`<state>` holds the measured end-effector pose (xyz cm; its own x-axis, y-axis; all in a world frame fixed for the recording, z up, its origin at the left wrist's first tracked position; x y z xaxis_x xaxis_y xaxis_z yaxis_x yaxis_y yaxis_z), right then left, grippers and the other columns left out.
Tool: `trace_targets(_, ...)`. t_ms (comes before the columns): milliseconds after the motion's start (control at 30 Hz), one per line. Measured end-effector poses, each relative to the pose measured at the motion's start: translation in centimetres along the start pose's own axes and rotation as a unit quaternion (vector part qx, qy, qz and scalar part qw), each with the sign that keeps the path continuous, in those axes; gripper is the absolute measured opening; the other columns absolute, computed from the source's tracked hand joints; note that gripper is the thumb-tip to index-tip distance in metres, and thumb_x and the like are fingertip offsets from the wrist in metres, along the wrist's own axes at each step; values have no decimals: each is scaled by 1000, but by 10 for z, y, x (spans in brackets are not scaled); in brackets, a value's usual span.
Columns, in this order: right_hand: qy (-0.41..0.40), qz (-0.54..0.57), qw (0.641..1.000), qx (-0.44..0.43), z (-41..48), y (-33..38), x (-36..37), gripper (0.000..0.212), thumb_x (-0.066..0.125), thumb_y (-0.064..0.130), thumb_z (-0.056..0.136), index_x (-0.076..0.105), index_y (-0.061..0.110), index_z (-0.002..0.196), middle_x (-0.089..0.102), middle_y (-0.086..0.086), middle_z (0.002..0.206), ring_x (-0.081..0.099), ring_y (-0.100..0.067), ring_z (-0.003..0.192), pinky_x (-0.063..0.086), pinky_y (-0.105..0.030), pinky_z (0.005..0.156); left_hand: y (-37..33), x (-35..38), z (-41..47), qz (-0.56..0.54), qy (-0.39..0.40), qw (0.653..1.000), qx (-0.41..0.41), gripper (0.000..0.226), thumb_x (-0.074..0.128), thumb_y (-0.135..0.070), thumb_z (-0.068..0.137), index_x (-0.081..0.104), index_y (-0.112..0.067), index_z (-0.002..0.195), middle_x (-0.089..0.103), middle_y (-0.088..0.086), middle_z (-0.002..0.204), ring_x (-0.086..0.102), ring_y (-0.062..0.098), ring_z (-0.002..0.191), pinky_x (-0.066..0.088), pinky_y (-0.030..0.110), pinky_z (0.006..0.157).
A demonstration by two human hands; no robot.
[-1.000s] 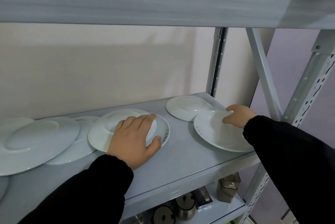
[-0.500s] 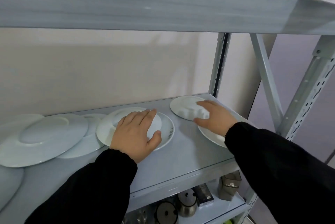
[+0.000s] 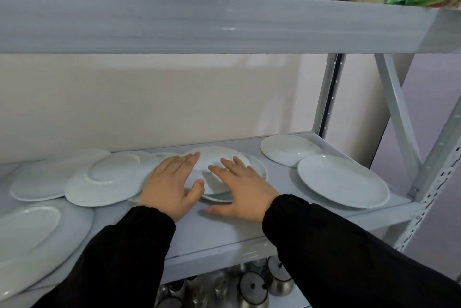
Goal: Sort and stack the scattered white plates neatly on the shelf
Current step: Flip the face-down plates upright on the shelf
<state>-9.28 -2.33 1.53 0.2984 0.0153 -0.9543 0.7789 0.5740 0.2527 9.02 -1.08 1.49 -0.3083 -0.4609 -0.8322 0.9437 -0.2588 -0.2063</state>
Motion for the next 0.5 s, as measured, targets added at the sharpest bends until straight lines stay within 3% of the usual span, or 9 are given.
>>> trace_targets(300,-8,-80,997,16,28,18,9,93,52,69,82,9,30,154,7,-4,163,-4,-29,150,6,-52,119,7,-7,-3,-39,-11,999,-14,67,32,-54,85,46,-24,143,58,3,134,48,25,124,37,42,105)
trace_targets(500,-64,-117,991,-8,28,24,14,69,48,63,88,39,18,140,43,-5,144,32,-29,137,29,-50,108,8,-5,0,-48,-23,999,-10,65,32,-53,85,47,-26,142,59,-1,132,50,23,120,39,41,101)
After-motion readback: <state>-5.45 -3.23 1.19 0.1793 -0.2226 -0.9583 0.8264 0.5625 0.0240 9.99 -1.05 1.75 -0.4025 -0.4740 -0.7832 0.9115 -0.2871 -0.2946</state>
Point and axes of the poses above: each hand's wrist, its own z-axis towards the middle knuckle, its own x-axis out of the palm, y = z × x, the point moved 4 cm from there along z, towards the middle knuckle
